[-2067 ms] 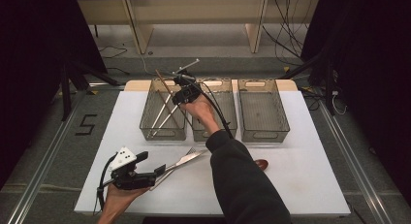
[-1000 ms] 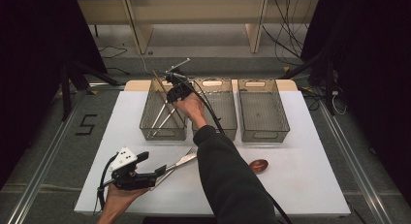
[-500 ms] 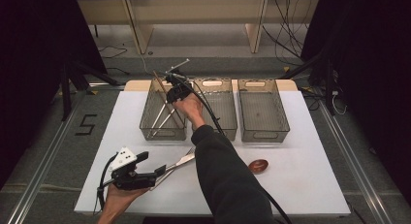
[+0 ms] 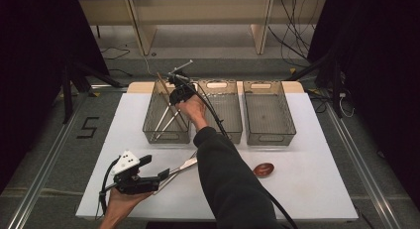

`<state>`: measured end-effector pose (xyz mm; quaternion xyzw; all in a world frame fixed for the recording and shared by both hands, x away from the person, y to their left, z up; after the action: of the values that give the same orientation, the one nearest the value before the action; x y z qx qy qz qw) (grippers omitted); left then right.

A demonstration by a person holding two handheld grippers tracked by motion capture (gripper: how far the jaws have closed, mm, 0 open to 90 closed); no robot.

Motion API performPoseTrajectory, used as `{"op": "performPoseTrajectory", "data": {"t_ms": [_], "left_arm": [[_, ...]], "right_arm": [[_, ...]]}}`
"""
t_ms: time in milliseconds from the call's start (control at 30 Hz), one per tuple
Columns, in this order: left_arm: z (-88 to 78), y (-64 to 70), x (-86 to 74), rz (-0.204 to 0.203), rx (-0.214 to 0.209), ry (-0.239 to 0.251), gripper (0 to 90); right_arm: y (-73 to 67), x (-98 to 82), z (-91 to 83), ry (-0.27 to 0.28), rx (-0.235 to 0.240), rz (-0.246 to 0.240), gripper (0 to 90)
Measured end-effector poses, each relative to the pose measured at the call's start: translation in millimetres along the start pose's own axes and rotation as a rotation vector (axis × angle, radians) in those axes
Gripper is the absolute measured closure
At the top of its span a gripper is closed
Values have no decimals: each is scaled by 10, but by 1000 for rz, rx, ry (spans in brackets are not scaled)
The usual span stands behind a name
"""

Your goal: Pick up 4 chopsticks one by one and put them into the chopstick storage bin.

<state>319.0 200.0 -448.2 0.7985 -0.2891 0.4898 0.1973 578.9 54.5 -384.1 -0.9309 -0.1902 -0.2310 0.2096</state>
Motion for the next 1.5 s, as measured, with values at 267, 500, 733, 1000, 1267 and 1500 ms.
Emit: {"op": "performPoseTrajectory", "data": {"t_ms": [267, 500, 733, 1000, 1267, 1500], "left_arm": [[0, -3, -3, -2, 0, -1, 163], [2, -1, -4, -1, 3, -4, 163], [2, -2, -6, -3, 4, -6, 163], [0, -7, -11, -5, 6, -7, 163], [-1, -8, -13, -8, 10, -9, 163], [6, -7, -13, -8, 12, -14, 163]], "right_arm": [[-6, 3, -3, 15, 27, 5, 668], [-25, 7, -203, 45, 78, -29, 586], [-15, -64, -362, 60, 117, -61, 542], [-8, -168, -524, 64, 142, -118, 454], [59, -415, -861, 70, 153, -190, 394], [200, -758, -1136, 73, 152, -212, 383]]}}
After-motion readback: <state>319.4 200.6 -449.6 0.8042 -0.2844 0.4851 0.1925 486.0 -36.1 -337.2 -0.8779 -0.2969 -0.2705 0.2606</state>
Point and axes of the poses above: each handheld gripper's, and its own axes: z roughly forward along the jaws, x roughly out of its top, y roughly to its right, the point moved 1 cm from there along z, roughly forward along the jaws, and after that the axes turned 8 degrees about z, right-handed, at the moved point
